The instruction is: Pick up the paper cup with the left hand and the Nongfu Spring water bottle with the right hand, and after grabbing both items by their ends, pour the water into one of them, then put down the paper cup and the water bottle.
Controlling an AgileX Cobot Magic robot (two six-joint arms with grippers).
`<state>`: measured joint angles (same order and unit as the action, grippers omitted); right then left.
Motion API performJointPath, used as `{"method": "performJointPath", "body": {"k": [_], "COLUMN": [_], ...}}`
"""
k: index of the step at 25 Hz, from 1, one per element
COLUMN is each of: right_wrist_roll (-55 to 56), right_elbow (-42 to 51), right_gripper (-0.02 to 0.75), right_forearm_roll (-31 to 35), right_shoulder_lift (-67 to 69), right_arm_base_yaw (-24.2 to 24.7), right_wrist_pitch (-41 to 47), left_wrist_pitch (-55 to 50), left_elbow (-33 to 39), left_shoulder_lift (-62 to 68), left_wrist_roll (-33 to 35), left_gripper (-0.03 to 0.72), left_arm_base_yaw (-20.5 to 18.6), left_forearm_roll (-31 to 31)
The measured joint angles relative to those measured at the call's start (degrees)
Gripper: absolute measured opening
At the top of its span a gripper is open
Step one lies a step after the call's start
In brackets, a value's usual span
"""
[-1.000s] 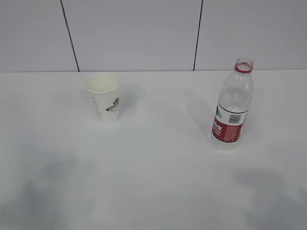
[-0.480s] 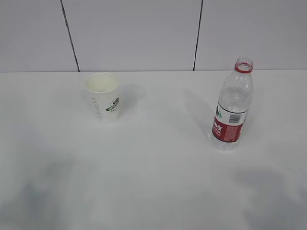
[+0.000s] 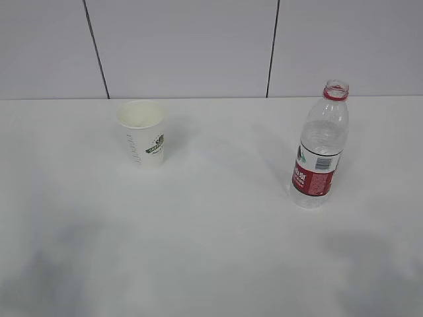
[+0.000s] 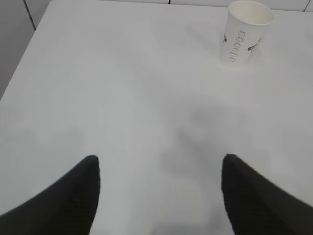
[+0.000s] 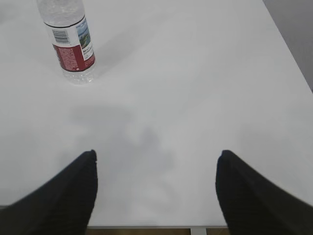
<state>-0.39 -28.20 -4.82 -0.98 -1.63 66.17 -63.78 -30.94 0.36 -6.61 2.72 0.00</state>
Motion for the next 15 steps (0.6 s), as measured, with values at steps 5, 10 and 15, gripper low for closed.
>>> {"method": "performJointPath", "body": {"k": [5,10,15], "right_wrist_roll": [0.00,0.00,0.00], "right_elbow": [0.00,0.00,0.00], "right_gripper": [0.560,0.558,0.557], "right_forearm_roll": [0.00,0.00,0.00], "right_shoulder_lift": [0.00,0.00,0.00], "right_arm_base_yaw": [0.00,0.00,0.00], "right_wrist_pitch": [0.00,0.00,0.00], "left_wrist_pitch": [0.00,0.00,0.00], "left_elbow": [0.00,0.00,0.00], "left_shoulder_lift": [0.00,0.00,0.00], "left_wrist_roll": [0.00,0.00,0.00], "left_gripper": [0.569,0.570,0.569], "left_arm_base_yaw": [0.00,0.00,0.00], "left_forearm_roll": [0.00,-0.30,-0.30]}}
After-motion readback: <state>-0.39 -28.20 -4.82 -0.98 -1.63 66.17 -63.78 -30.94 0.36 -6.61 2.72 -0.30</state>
